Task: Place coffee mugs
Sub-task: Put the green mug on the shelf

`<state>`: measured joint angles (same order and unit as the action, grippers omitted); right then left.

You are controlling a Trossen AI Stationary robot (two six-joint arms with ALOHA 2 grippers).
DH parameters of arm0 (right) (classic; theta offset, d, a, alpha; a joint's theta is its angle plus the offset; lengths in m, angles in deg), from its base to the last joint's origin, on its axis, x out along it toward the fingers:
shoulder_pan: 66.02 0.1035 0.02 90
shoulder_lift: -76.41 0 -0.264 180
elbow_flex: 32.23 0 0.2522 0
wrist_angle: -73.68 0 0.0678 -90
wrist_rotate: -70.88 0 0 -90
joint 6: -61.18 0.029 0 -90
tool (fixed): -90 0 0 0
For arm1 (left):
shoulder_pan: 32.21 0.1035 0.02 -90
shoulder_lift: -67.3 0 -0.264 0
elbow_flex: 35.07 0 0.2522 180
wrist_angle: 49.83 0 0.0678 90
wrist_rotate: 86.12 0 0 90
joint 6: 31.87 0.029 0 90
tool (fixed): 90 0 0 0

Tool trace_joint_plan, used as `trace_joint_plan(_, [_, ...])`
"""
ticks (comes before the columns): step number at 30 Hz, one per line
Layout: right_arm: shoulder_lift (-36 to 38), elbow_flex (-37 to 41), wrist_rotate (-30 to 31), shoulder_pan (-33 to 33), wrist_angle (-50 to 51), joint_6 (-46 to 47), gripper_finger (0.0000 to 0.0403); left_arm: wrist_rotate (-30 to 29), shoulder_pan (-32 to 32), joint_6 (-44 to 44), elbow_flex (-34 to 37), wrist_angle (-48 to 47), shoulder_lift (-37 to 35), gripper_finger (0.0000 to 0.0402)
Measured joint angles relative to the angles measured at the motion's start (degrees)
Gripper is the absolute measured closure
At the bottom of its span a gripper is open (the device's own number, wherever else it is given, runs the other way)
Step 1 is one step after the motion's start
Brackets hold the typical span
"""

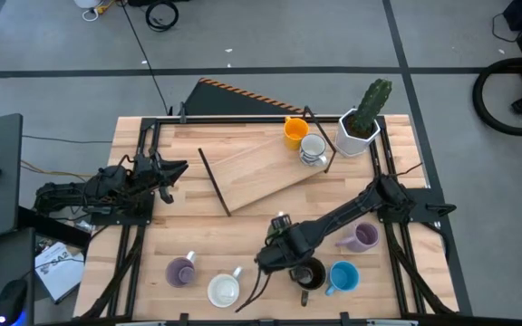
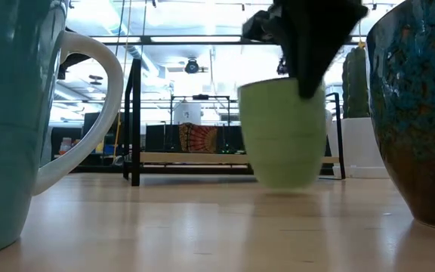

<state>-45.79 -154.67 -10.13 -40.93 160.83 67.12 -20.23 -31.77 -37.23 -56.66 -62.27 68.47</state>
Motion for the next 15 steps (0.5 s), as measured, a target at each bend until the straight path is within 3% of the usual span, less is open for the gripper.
trace_joint_plan(8, [6.79, -1.16, 1.67, -3.75, 4.22, -14.83, 0.0382, -0.02, 0.00, 2.39, 0.00, 0.62, 0.00, 0.0333])
trace_joint_plan(15, [11.62, -1.23, 3.11, -11.63, 5.48, -29.80, 0.0379, -0.11, 0.00, 5.52, 0.00, 1.66, -0.02, 0.0333])
